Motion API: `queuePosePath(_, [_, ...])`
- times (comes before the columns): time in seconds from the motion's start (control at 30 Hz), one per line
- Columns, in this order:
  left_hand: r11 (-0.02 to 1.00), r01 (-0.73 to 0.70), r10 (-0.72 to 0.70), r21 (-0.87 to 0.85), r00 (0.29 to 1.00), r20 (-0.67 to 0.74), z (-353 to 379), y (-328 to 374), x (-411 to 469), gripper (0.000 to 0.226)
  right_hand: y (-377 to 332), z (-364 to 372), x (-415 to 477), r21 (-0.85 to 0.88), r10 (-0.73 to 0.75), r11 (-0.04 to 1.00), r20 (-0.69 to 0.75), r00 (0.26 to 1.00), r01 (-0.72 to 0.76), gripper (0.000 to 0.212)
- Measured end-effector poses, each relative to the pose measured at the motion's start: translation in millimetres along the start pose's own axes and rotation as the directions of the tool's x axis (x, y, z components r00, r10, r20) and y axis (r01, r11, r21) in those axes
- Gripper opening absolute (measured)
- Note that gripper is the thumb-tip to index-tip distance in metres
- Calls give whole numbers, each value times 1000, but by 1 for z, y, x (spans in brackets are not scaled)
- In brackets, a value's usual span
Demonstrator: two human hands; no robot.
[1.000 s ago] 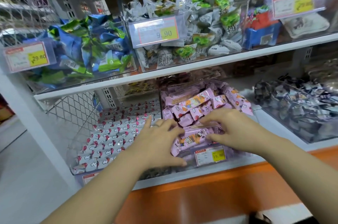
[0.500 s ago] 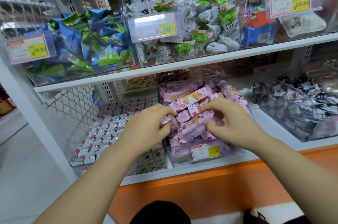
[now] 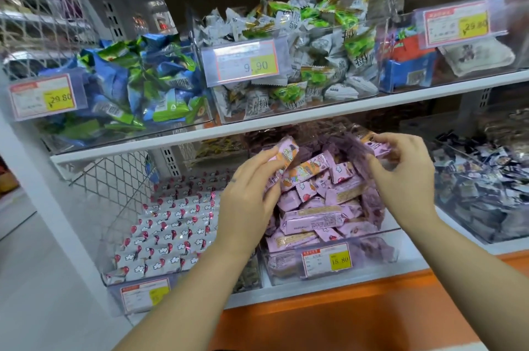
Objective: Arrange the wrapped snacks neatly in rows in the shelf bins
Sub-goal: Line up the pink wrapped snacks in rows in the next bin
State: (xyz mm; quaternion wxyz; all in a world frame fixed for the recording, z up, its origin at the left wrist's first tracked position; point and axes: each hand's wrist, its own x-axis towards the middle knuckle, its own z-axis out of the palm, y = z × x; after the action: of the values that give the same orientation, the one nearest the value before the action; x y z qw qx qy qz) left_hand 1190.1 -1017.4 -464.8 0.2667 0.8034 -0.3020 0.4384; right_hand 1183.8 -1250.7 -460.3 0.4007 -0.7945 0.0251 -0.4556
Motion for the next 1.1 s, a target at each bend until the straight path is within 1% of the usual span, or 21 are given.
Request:
queuePosePath(0.1, [999,21,-21,40,1000,3,14,-3,12,30,10,8,19,-54,66,997,146,987,-58,32])
queuePosePath(0.17, [998,45,-45,47,999,9,22,-4,19,30,16,14,30,-96,93,993,242,966,-71,34])
queuePosePath(0.23, [998,39,-39,49,999,13,29,-6,23,30,19,18,40,-120,116,990,329,937,-80,33])
queuePosePath(0.37, [995,-6,6,98,1000,6,38,-6,28,29,22,27,53,-107,87,993,467,880,-42,32])
queuePosePath(0.47, [992,-56,57,117,998,-1,43,-5,29,27,24,29,58,-64,99,995,536,838,-76,34])
queuePosePath(0.5, [991,-66,66,117,998,-2,46,-4,30,28,26,26,59,-40,102,995,542,834,-96,36])
queuePosePath(0.57, [990,-74,75,122,997,-4,49,-2,31,29,29,20,58,8,99,993,508,855,-120,38])
queuePosePath(0.63, [988,-87,89,127,996,-10,54,3,34,28,29,11,53,53,110,987,461,881,-151,34])
queuePosePath(0.77, [983,-118,117,144,993,17,64,19,42,29,28,-10,31,79,73,990,447,892,-121,22])
queuePosePath(0.87, [983,-103,91,152,992,86,74,33,49,30,34,-20,16,105,121,977,441,889,-184,22])
queuePosePath(0.93, [982,-95,73,163,988,136,80,40,53,33,36,-23,7,116,153,967,446,882,-227,27])
queuePosePath(0.97, [980,-97,69,173,984,165,81,42,54,35,37,-24,2,117,151,967,454,878,-227,31])
queuePosePath(1.03, [975,-113,63,192,967,246,82,41,54,36,38,-23,-8,117,98,978,460,882,-170,38])
queuePosePath(1.1, [971,-130,56,201,939,339,81,38,50,42,40,-21,-13,119,58,985,442,895,-123,42])
